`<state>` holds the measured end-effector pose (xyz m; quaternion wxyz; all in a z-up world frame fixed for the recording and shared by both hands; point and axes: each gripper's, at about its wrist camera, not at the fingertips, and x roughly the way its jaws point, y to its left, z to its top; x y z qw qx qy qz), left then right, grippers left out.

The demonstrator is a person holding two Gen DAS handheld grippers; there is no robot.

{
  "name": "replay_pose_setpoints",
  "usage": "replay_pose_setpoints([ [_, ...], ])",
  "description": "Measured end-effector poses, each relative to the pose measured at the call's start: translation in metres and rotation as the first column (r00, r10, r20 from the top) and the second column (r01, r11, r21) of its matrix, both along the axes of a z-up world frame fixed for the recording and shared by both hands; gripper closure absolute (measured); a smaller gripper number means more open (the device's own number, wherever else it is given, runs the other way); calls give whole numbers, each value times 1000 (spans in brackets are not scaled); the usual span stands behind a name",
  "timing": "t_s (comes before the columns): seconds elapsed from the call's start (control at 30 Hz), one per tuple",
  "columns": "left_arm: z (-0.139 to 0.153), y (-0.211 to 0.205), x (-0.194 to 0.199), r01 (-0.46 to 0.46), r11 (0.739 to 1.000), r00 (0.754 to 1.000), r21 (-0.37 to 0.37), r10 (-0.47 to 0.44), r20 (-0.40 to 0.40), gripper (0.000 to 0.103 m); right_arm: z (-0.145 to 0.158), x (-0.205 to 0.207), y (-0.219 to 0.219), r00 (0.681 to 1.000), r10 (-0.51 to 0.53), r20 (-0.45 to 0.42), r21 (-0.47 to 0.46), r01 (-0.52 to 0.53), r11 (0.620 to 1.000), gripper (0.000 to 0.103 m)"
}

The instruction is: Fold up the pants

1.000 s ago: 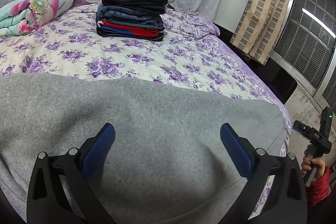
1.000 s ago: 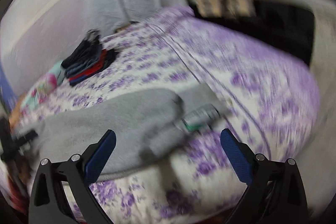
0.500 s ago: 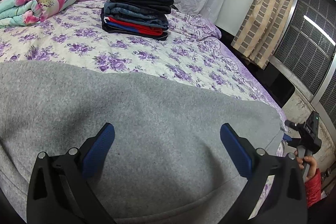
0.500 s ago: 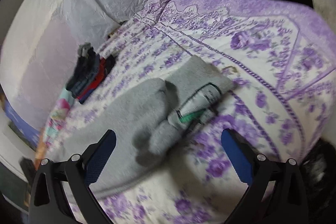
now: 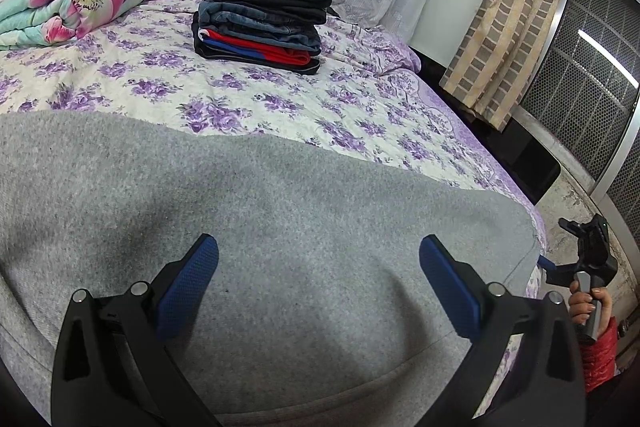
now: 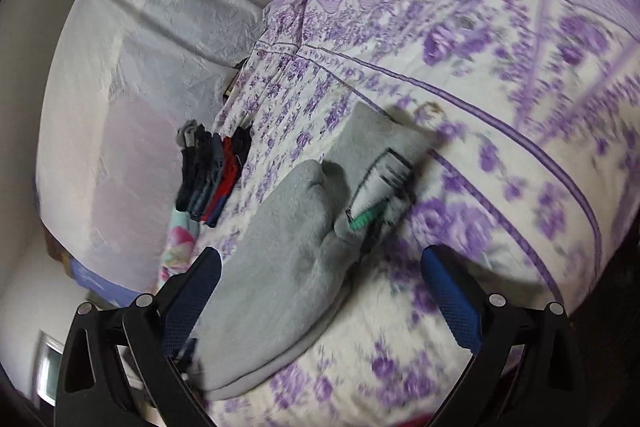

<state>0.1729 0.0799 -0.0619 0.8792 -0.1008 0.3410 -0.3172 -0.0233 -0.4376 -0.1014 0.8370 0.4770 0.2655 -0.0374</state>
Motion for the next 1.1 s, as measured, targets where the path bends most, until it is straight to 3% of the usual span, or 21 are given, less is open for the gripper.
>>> replay_pose_setpoints([
  [0.27,0,1,-2,5,1000,1000,-4,-5,-2,5,-2,-7,-4,999,-31,-33,17,32,999,3],
  [0.5,-1,1,-2,9,1000,1000,-5,-10,-3,5,-11,26,-5,1000,-13,-18,48,14,999,3],
  [0.63,-1,1,-3,10,1000,1000,-3,-11,-3,5,-12,36,-5,999,-37,-13,25,38,999,3],
  [0.77,-1,1,-3,11,1000,1000,-3,-11,-3,5,-6,42,9,1000,-22,-16,-63,21,998,4],
  [0.8,-1,1,-3,12,1000,1000,-3,-12,-3,5,-4,45,14,1000,-7,-11,-83,6,997,9],
  [0.97,-1,1,-6,14,1000,1000,-11,-14,-5,5,-5,59,22,1000,29,2,-70,-28,997,13],
  [1.1,-1,2,-5,15,1000,1000,-13,-15,-5,5,-12,65,13,1000,0,18,-19,0,1000,35],
])
